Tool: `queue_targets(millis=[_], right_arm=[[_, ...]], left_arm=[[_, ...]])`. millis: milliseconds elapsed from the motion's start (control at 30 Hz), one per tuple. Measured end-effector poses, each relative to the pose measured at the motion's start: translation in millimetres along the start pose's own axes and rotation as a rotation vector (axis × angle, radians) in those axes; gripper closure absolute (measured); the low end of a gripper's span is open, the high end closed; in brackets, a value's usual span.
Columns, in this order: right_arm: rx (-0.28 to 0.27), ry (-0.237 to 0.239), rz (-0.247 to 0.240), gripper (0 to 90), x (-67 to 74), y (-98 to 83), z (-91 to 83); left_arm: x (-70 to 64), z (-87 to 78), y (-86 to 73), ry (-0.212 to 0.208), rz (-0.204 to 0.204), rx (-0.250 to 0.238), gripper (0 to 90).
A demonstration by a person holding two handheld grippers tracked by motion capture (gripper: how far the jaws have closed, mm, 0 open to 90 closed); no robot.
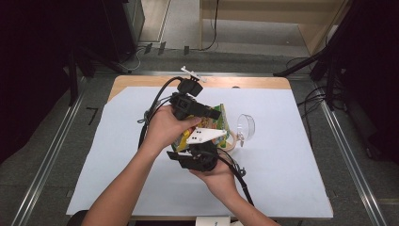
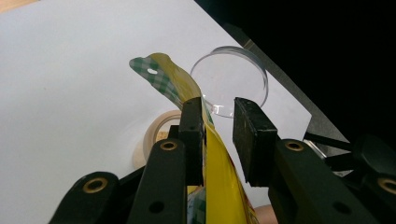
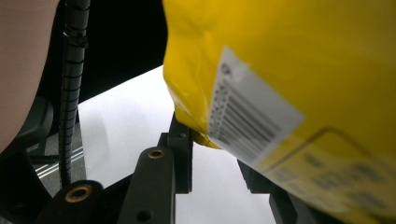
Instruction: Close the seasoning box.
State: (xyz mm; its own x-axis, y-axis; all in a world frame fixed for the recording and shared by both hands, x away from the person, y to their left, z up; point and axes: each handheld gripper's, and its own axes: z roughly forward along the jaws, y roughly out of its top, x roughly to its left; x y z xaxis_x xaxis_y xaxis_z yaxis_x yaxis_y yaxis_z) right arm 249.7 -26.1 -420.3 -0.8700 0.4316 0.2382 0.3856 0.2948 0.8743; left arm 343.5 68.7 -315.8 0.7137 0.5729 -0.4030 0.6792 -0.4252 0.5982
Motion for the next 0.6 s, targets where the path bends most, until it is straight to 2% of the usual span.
queue_targets(millis=[200, 333, 600], right_arm=[[0.006, -0.002, 0.004, 69.9, 0.0, 2.3, 0.1], [0.014, -0.009, -0.014, 69.7, -2.2, 5.9, -1.0], [0.016, 0.013, 0.020, 69.2, -11.8, 9.2, -0.9]], left_arm=[[1.8, -0.8, 2.7, -0.007, -0.010, 0.001, 74.1], [4.1, -1.7, 6.6, -0.007, -0.018, -0.003, 74.2], [5.5, 4.9, 14.7, 0.022, -0.021, 0.021, 74.1]])
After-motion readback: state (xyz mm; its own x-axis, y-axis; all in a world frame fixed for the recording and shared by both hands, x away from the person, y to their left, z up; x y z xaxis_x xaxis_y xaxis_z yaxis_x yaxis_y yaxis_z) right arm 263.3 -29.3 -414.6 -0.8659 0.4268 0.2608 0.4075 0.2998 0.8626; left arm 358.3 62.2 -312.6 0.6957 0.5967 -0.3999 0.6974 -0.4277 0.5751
